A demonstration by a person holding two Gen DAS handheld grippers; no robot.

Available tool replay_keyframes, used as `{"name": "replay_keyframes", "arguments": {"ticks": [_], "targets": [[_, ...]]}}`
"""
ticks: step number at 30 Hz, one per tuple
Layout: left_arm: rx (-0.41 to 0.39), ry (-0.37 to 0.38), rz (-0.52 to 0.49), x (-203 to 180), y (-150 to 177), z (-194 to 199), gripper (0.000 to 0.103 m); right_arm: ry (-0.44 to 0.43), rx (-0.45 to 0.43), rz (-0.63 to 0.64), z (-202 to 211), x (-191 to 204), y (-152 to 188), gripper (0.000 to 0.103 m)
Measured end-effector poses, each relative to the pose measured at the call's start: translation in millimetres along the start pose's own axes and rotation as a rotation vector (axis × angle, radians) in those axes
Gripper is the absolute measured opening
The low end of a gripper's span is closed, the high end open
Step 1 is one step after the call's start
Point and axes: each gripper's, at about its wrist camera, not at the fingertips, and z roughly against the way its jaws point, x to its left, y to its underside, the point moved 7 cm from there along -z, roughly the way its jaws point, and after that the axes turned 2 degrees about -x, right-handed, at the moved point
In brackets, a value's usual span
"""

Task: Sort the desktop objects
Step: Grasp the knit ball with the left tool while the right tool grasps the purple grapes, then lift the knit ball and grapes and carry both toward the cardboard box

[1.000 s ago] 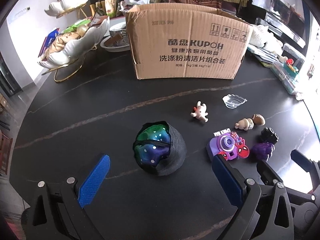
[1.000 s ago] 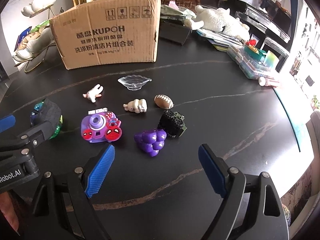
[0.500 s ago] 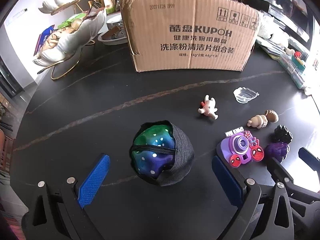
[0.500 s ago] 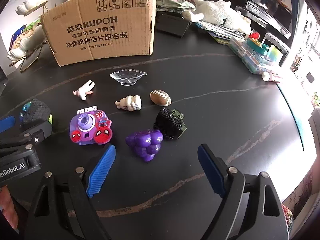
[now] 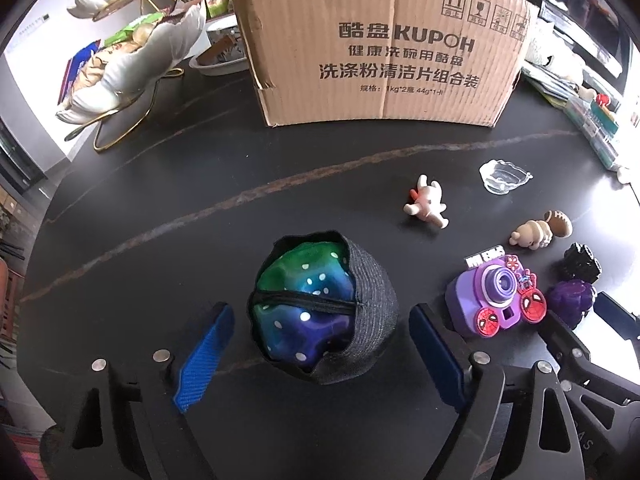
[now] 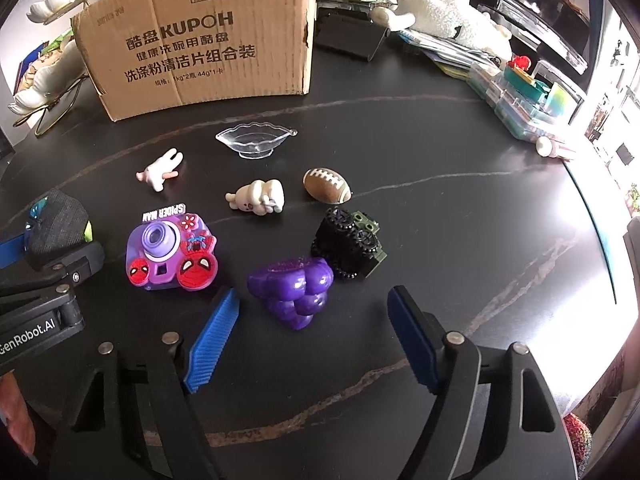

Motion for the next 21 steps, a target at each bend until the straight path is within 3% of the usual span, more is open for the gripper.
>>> {"name": "replay_keyframes", "arguments": {"ticks": [4, 6, 10, 21], "targets": [[0.006, -0.008, -0.013, -1, 0, -6, 0.074, -0.012, 0.0, -0.003, -1, 0, 0, 0.062], [0.002, -0.003, -0.015, -2, 0, -8, 0.064, -0.014, -0.006, -0.001, -1, 0, -1, 0.059], [-0.022, -0.005, -0.034, -4, -1, -7, 0.06, -0.037, -0.015, -0.006, 0, 1, -2, 0.035], [-0.042, -0.001, -0.027, -6, 1, 11, 0.059, -0.077, -0.022, -0.011, 5, 7, 0, 0.035]]}}
